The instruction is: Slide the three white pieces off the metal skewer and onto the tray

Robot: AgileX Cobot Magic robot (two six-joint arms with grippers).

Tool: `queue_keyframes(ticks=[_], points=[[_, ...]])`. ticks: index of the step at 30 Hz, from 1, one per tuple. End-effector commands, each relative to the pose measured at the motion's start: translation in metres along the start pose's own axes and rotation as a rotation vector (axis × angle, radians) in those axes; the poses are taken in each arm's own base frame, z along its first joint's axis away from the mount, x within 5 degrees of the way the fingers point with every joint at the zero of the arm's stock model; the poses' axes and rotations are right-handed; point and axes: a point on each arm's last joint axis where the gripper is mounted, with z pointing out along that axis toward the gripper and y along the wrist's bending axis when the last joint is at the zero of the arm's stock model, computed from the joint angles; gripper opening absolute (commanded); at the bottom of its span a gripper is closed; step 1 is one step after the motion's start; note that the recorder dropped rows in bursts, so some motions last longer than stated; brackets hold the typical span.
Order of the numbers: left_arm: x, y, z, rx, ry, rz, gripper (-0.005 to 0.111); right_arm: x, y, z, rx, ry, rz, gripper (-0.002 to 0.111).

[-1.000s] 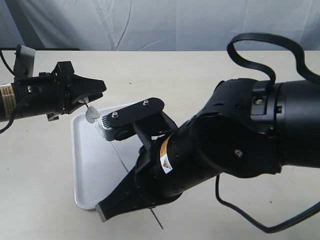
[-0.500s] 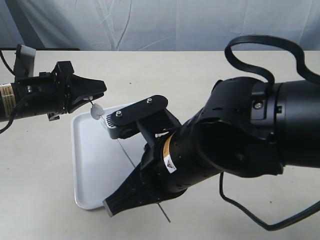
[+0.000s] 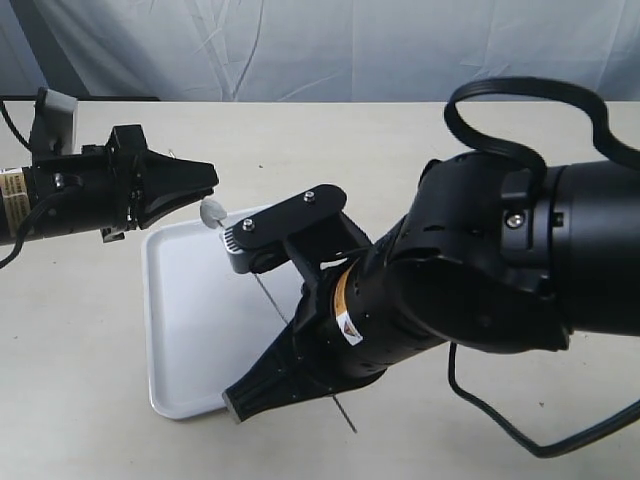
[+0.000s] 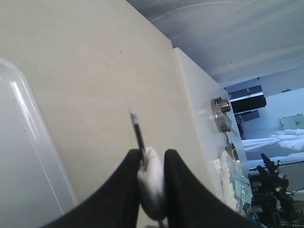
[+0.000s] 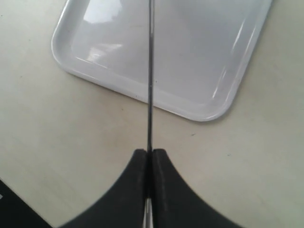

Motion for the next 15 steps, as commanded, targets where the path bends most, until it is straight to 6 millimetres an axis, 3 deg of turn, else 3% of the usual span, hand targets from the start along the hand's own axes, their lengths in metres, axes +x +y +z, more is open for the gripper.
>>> queue_keyframes(ticks=[1, 15], points=[[-0.0004, 0.001, 0.0008, -0.001, 0.004, 0.003, 0.018, 0.0017, -0.0015, -0.0021, 0.013, 0.002, -0.002, -0.001], [-0.003, 0.0004, 0.0007, 0.005, -0.025, -0.014, 0.017, 0.0026, -0.0001, -0.0022, 0.003, 0.01, 0.012, -0.001]])
